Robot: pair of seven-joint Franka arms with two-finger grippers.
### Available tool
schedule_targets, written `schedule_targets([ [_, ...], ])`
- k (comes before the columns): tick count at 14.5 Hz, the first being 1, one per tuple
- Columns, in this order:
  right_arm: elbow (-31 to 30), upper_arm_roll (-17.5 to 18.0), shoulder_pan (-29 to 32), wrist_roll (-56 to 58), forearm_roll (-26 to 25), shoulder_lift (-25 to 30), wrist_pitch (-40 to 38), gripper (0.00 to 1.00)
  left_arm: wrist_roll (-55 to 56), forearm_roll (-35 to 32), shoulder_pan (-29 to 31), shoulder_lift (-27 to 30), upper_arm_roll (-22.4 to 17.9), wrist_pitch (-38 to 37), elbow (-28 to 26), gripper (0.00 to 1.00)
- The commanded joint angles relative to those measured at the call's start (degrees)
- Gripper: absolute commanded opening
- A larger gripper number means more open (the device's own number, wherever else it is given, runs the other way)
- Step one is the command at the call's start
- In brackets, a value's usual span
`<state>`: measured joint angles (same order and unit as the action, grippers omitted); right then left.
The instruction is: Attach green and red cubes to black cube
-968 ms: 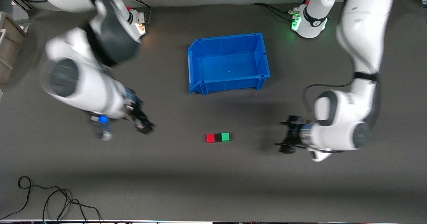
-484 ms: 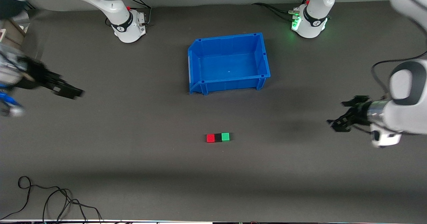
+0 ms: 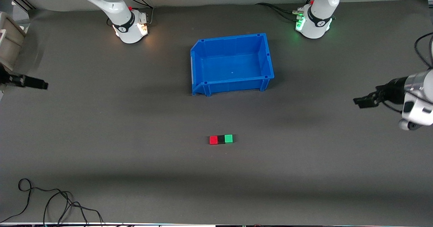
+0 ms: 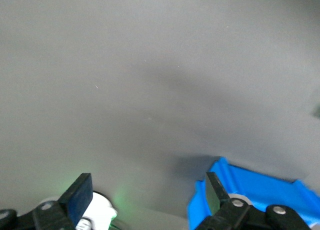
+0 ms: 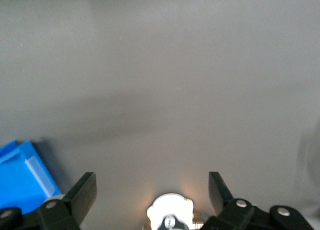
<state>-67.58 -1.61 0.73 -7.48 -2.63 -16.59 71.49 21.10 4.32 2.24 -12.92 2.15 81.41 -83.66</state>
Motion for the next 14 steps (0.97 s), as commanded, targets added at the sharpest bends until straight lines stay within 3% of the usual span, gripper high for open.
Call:
schedule_targets([
  [1, -11.0, -0.1, -0.5, 1.9, -1.2, 6.3, 8.9, 0.99, -11.7, -5.8, -2.6, 6.1, 0.6, 0.2, -2.6, 1.0],
  [5, -23.7, -0.1, -0.8, 5.0, -1.2, 13.5, 20.7, 0.99, -22.2, -5.6, -2.0, 10.9, 0.5, 2.6, -6.1, 1.0],
  [9, -27.6, -0.6, -0.9, 6.4, -1.2, 15.8, 23.3, 0.99, -22.2, -5.3, -2.3, 11.6, 0.5, 5.7, -7.1, 1.0],
  [12, -34.3, -0.7, -1.1, 6.4, -1.1, 19.8, 28.2, 0.99, -21.4, -4.9, -2.6, 11.1, 0.6, 8.7, -6.2, 1.0],
  [14, -33.7, -0.4, -1.0, 5.9, -1.2, 19.9, 27.5, 0.99, -21.2, -4.9, -2.7, 10.7, 0.6, 7.8, -5.7, 1.0],
])
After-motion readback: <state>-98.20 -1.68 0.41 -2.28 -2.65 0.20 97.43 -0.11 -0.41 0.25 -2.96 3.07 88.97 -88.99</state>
